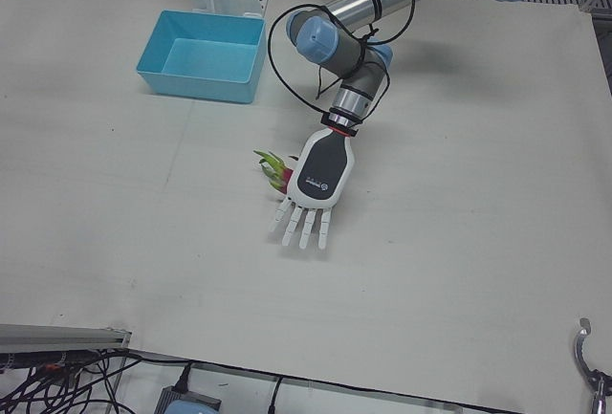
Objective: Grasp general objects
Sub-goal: 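Close the left hand's fingers around the dragon fruit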
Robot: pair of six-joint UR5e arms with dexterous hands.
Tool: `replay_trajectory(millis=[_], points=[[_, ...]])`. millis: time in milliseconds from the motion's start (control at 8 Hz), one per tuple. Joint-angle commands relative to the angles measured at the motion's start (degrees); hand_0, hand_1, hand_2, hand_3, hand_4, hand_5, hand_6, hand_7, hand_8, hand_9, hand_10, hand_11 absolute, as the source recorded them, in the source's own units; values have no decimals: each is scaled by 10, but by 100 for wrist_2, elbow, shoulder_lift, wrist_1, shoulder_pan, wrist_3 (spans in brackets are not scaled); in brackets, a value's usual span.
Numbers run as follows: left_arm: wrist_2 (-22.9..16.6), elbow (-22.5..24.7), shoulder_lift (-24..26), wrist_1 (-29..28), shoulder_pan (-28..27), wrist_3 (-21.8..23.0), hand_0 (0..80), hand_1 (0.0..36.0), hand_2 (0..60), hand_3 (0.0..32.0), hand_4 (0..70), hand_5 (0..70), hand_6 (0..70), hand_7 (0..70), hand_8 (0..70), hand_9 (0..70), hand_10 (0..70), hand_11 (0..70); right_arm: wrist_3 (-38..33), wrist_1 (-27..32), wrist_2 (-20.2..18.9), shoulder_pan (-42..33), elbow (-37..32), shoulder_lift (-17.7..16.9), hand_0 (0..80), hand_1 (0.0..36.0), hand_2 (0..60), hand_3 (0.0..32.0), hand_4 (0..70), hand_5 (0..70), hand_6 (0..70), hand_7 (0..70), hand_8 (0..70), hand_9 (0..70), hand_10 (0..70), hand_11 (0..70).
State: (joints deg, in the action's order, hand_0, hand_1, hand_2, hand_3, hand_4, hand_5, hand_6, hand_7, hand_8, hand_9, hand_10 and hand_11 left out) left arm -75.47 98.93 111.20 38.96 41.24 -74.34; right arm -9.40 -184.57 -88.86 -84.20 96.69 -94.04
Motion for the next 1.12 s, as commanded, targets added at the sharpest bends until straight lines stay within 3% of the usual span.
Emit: replay_trajectory(millis=[0, 250, 375, 500, 625, 750, 875, 1000], points=[[-3, -58, -28, -37, -2, -2, 800, 360, 145, 158, 0, 0, 0, 13, 0, 0, 0, 0, 0, 0, 0, 0, 8, 0, 0, 0, 0, 0, 0, 0, 0, 0, 0, 0, 0, 0], [23, -49, -2, -46, -2, -10, 800, 360, 142, 170, 0, 0, 0, 29, 0, 0, 0, 0, 0, 0, 0, 0, 8, 0, 0, 0, 0, 0, 0, 0, 0, 0, 0, 0, 0, 0], [23, -49, 7, -46, -10, -10, 800, 360, 112, 194, 0, 0, 0, 51, 11, 0, 0, 0, 0, 0, 0, 0, -1, 0, 0, 0, 0, 0, 0, 0, 0, 0, 0, 0, 0, 0], [23, -49, 7, -46, -2, -10, 766, 344, 90, 192, 0, 27, 0, 87, 55, 6, 0, 0, 0, 0, 0, 0, 8, 0, 0, 0, 0, 0, 0, 0, 0, 0, 0, 0, 0, 0], [23, -58, 7, -46, -10, -19, 747, 337, 92, 172, 0, 49, 0, 103, 68, 18, 0, 0, 0, 0, 0, 0, -1, 0, 0, 0, 0, 0, 0, 0, 0, 0, 0, 0, 0, 0], [23, -58, 7, -46, -10, -19, 751, 338, 160, 12, 68, 162, 0, 165, 62, 63, 0, 25, 0, 0, 0, 0, 8, 0, 0, 0, 0, 0, 0, 0, 0, 0, 0, 0, 0, 0], [23, -58, 7, -37, -10, -28, 759, 340, 203, 0, 192, 253, 26, 233, 61, 110, 3, 36, 0, 0, 0, 0, 8, 0, 0, 0, 0, 0, 0, 0, 0, 0, 0, 0, 0, 0], [23, -58, 7, -37, -10, -28, 759, 340, 223, 0, 242, 288, 60, 265, 68, 140, 5, 38, 0, 0, 0, 0, -1, 0, 0, 0, 0, 0, 0, 0, 0, 0, 0, 0, 0, 0]])
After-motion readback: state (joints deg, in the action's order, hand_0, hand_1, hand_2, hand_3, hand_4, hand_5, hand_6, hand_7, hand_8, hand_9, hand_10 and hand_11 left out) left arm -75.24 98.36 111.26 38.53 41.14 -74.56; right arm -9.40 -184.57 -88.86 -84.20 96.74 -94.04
